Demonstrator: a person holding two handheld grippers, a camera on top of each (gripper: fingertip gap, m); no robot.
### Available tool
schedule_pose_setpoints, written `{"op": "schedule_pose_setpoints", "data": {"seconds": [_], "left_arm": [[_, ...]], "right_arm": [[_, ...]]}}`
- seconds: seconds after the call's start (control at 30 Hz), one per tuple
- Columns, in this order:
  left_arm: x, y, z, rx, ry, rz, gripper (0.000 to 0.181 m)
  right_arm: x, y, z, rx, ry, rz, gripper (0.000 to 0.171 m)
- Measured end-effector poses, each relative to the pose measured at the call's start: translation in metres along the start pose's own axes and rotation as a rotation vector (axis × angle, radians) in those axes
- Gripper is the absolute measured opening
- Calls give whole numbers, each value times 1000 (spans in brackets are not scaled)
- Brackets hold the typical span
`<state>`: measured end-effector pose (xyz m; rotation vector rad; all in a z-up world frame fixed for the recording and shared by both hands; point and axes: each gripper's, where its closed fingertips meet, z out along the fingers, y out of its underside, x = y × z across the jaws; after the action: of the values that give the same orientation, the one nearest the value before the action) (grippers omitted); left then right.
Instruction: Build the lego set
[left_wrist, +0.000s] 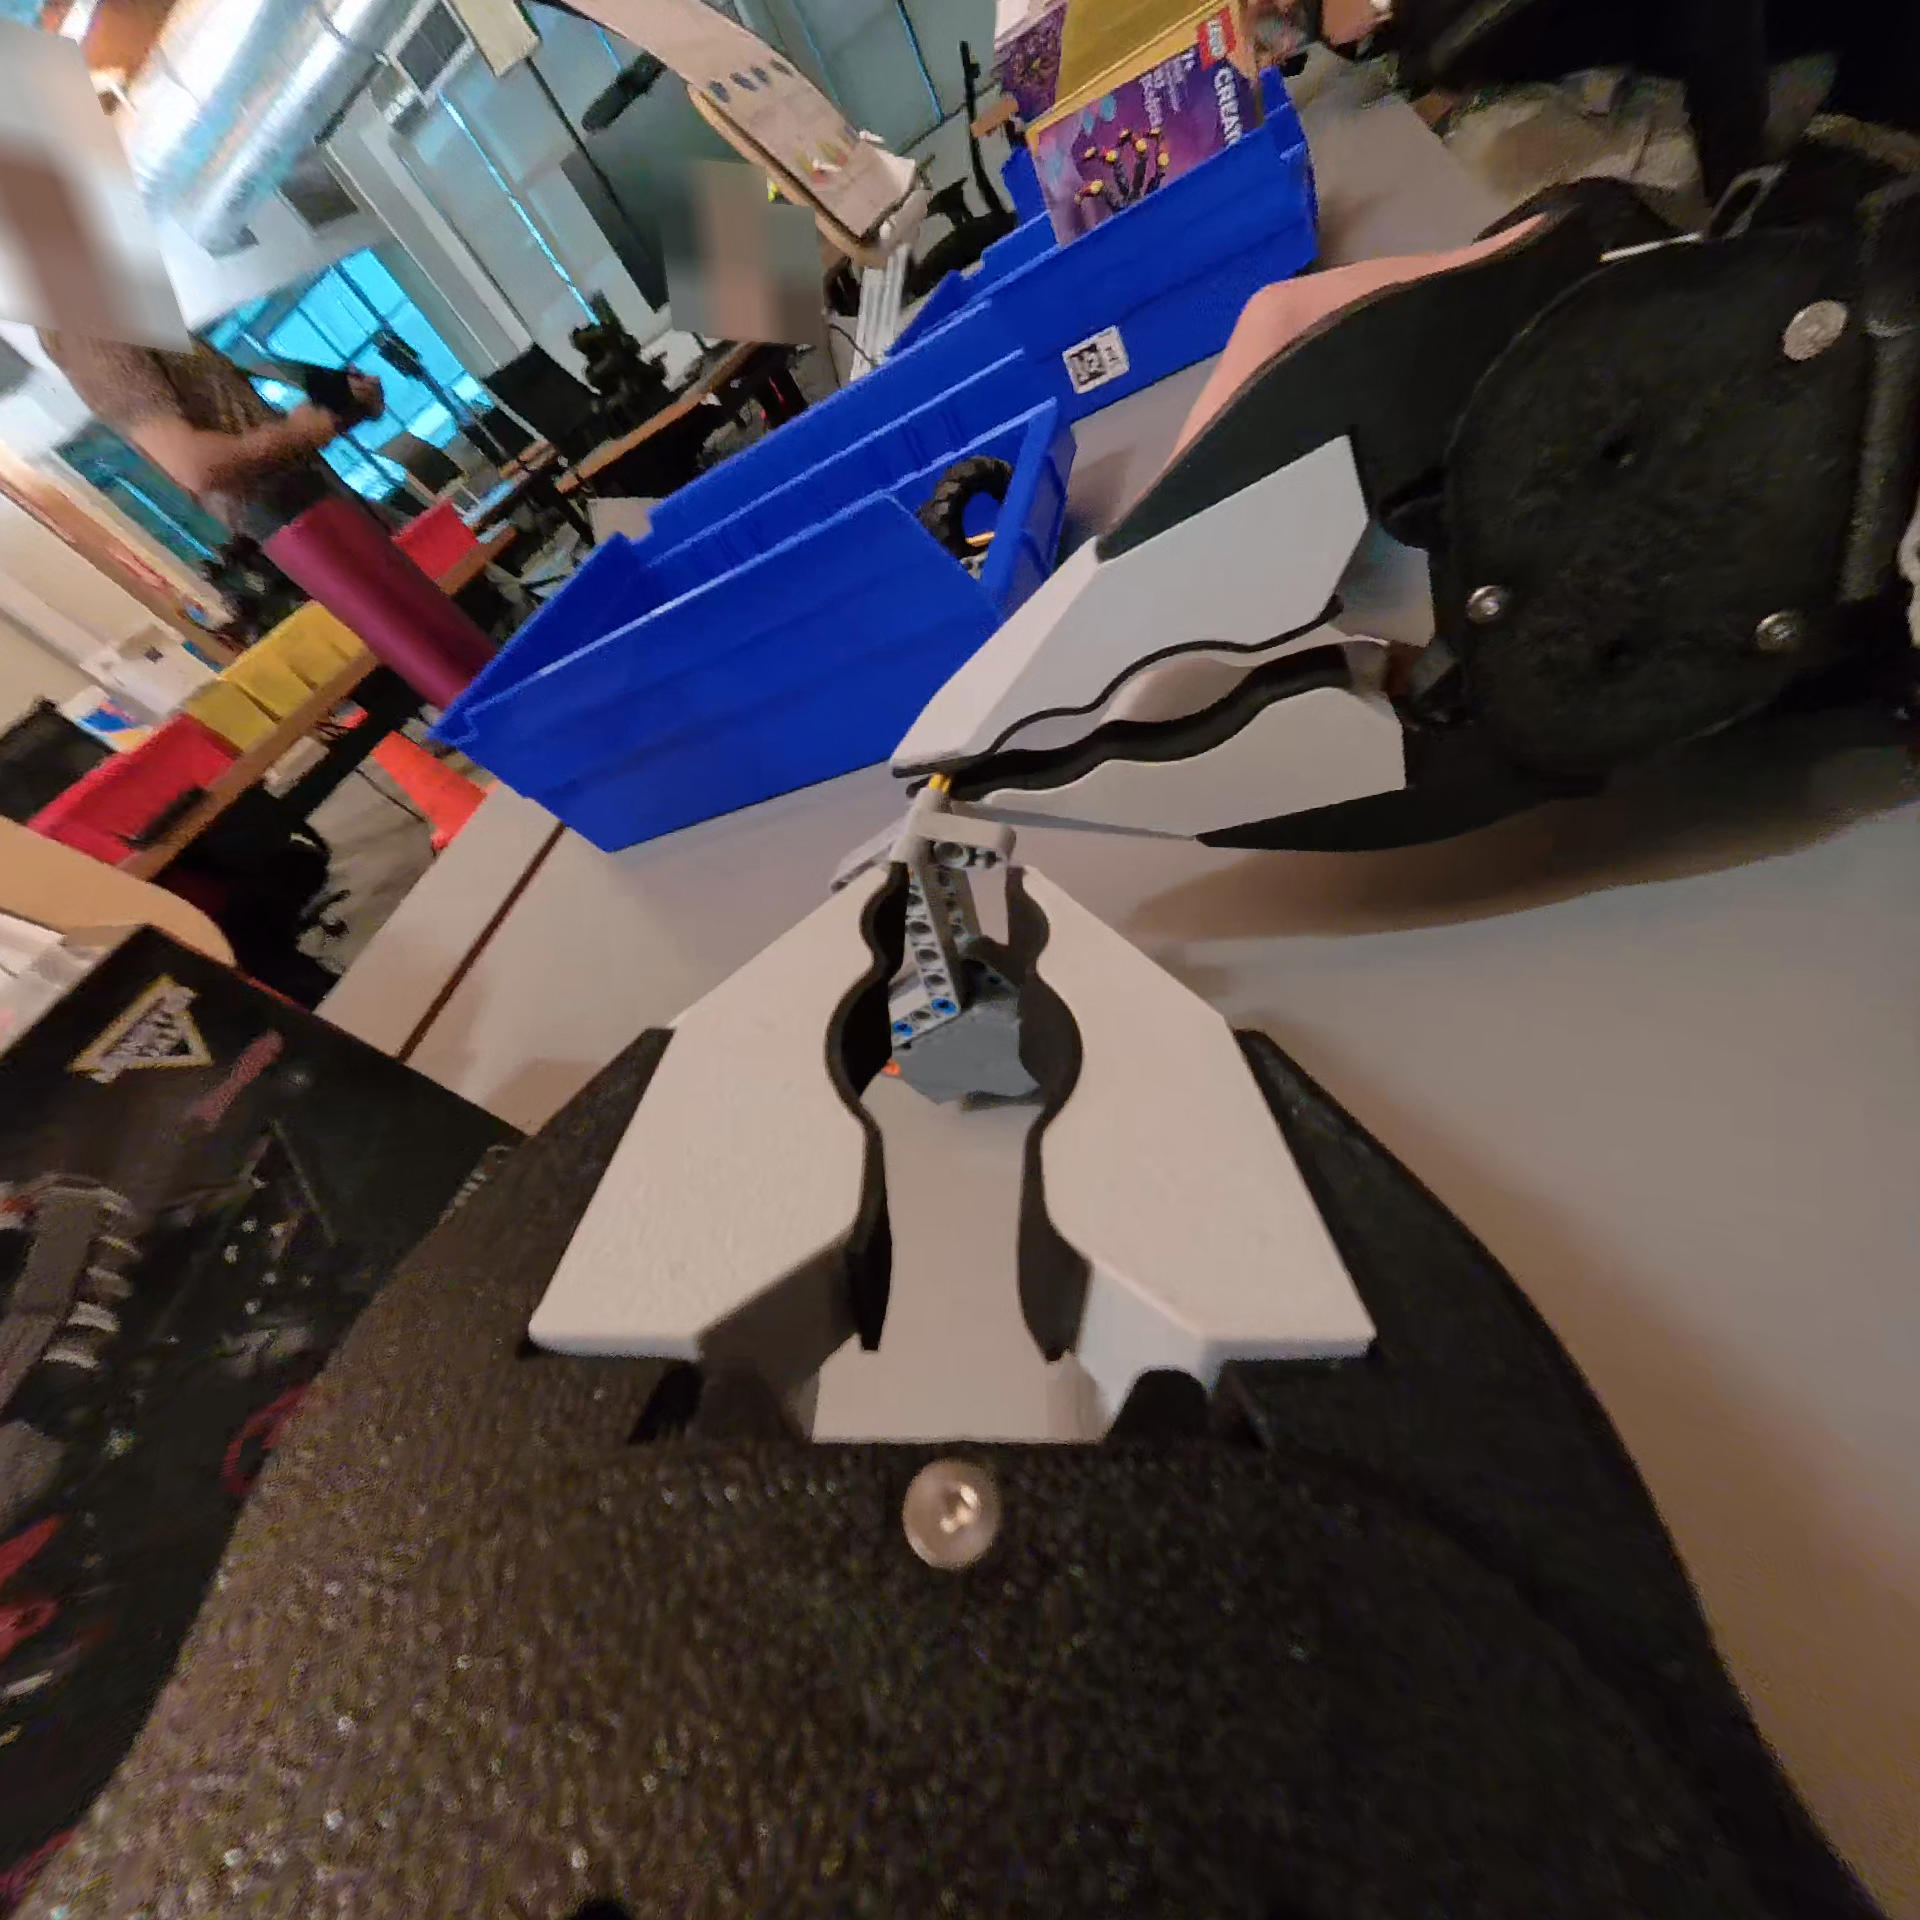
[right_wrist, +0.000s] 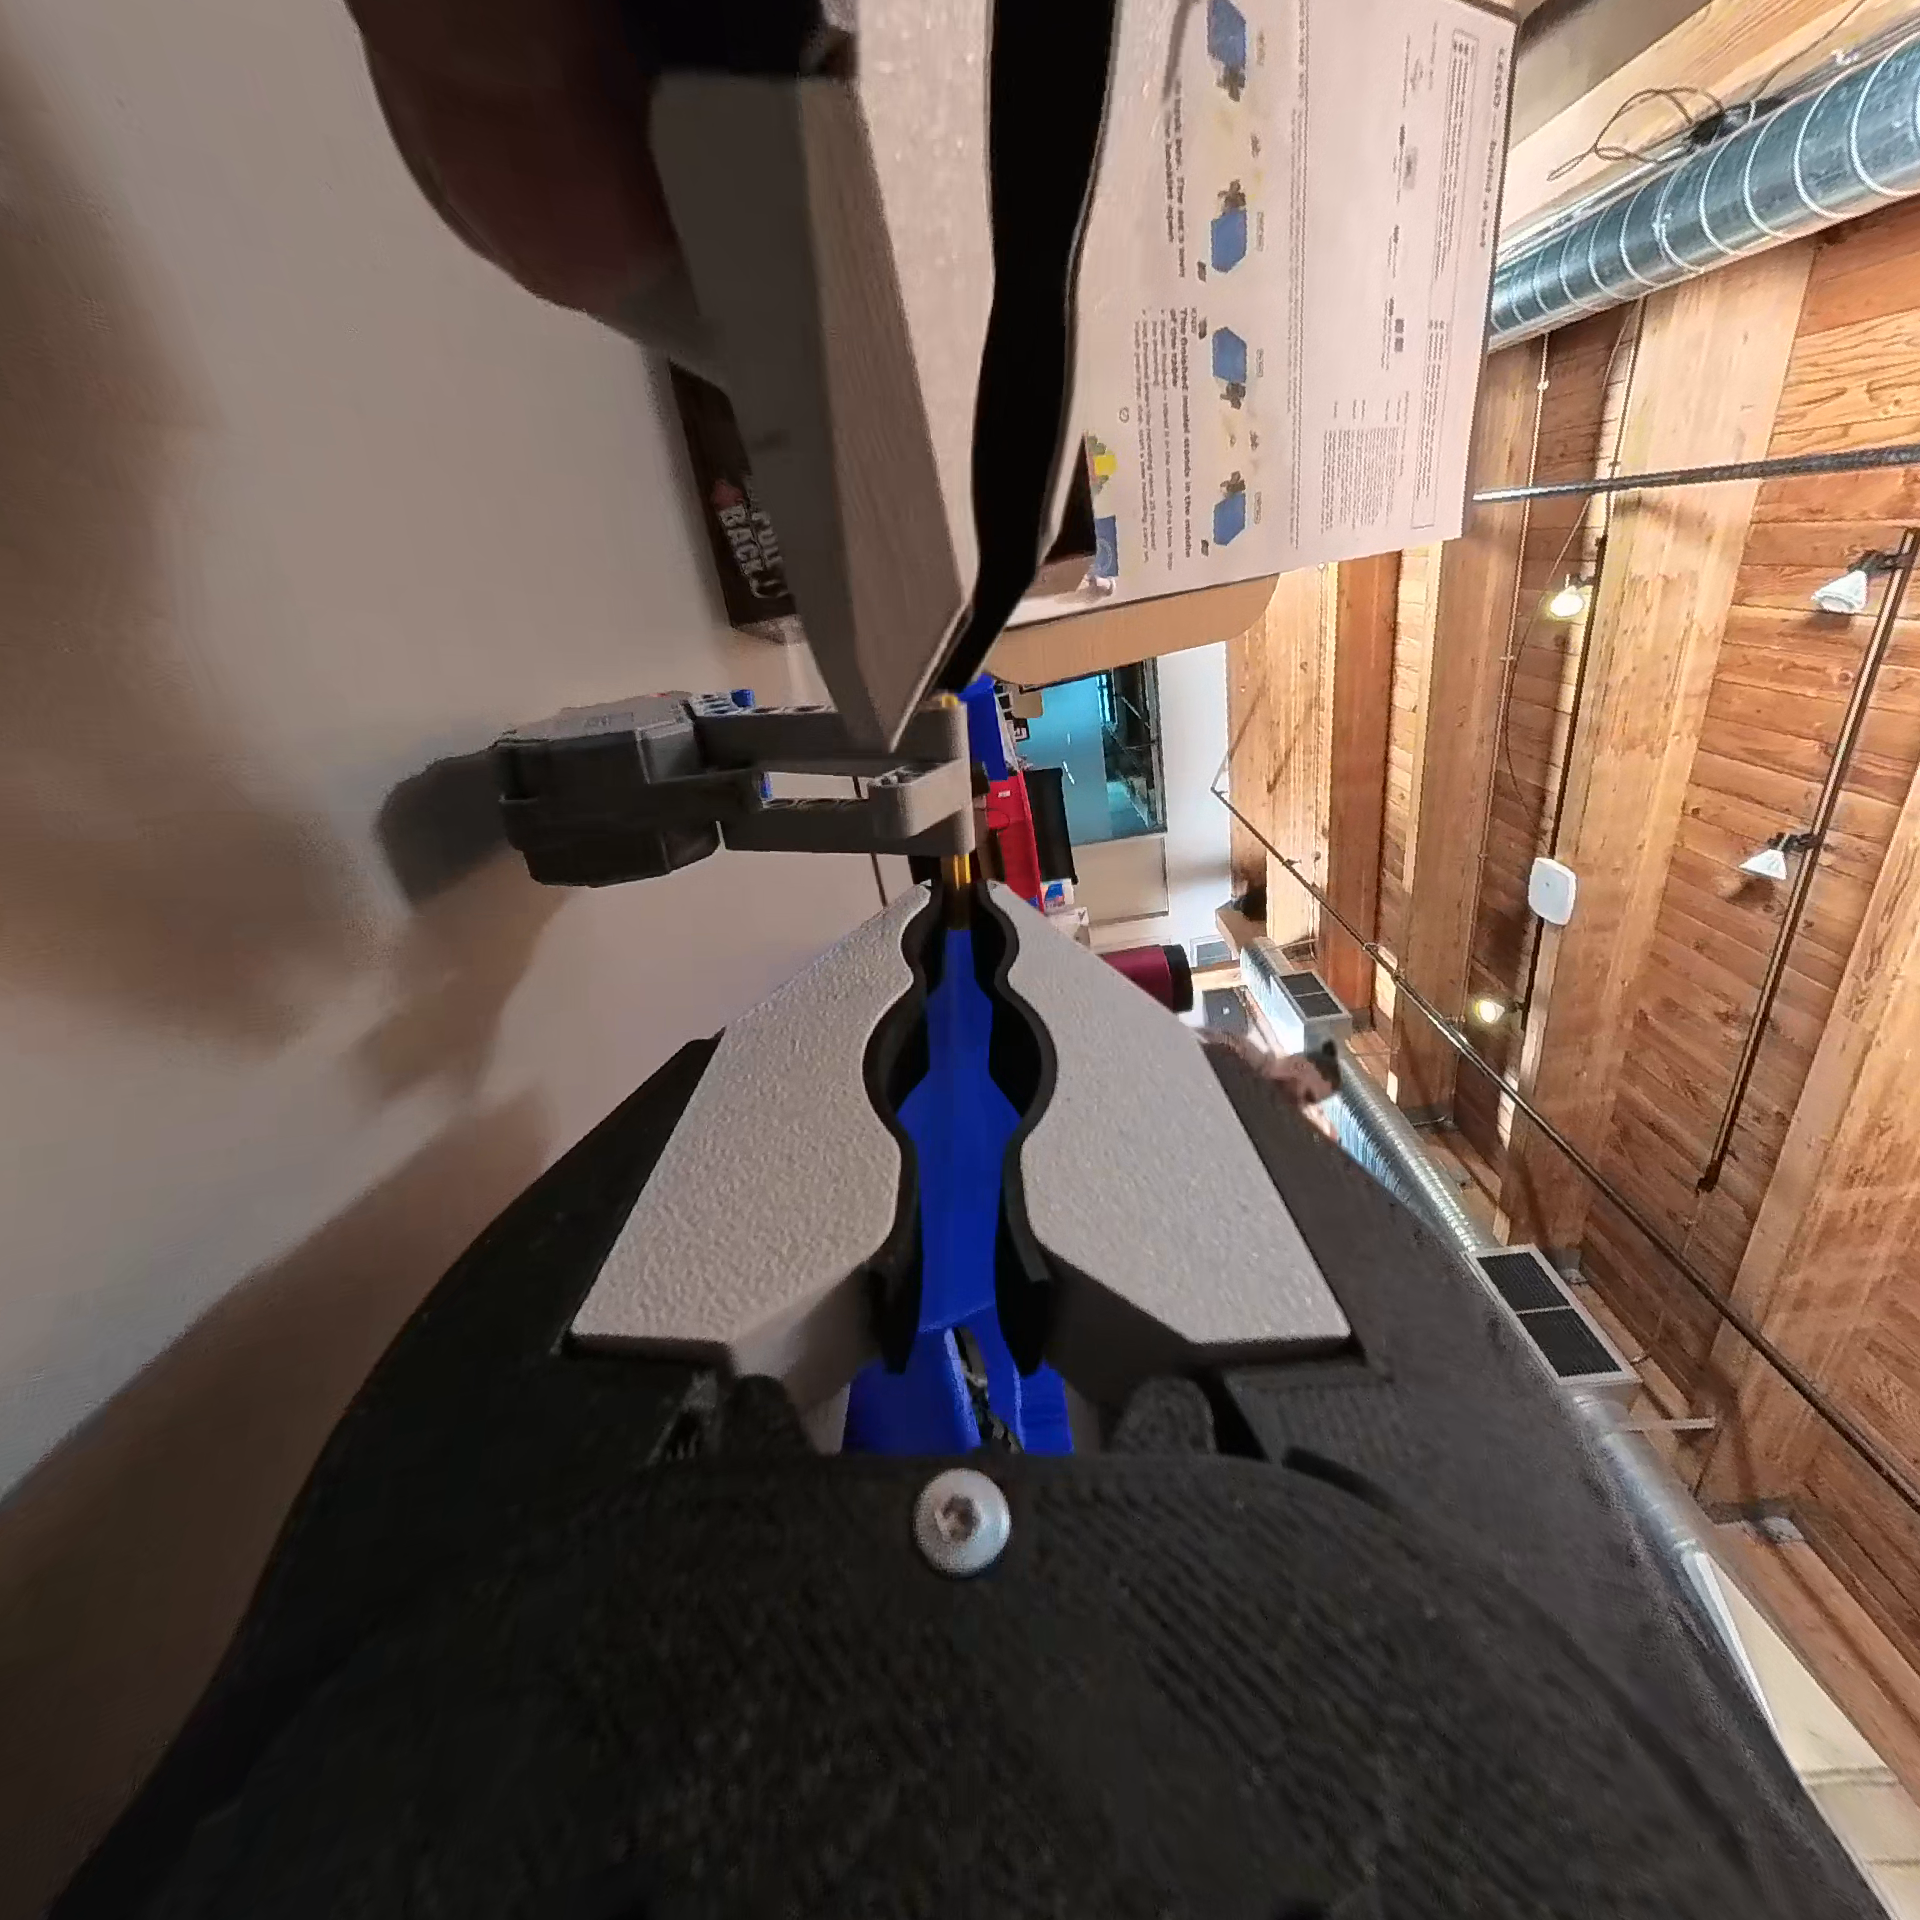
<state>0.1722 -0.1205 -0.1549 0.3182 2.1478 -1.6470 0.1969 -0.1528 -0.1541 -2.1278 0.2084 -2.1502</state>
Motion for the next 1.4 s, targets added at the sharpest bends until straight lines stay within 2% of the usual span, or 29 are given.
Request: {"op": "schedule_pose_setpoints", "data": {"seconds": [0.2, 0.3, 0.7, 1.3, 1.4], "left_arm": [[-6, 6, -3, 5, 32, -97, 13], [0, 6, -3, 4, 81, -133, 5], [0, 8, -10, -41, 95, -101, 5], [3, 10, -10, -46, 103, -67, 5], [3, 10, -11, -20, 111, -84, 5]], "right_arm": [[-4, -13, -4, 74, -15, -21, 2], [-6, -15, -4, 81, -17, -36, 3], [-7, -20, -7, 134, -31, -109, 3], [-13, -19, -10, 187, -89, -18, 3], [-13, -24, -13, 221, -113, 54, 3]]}}
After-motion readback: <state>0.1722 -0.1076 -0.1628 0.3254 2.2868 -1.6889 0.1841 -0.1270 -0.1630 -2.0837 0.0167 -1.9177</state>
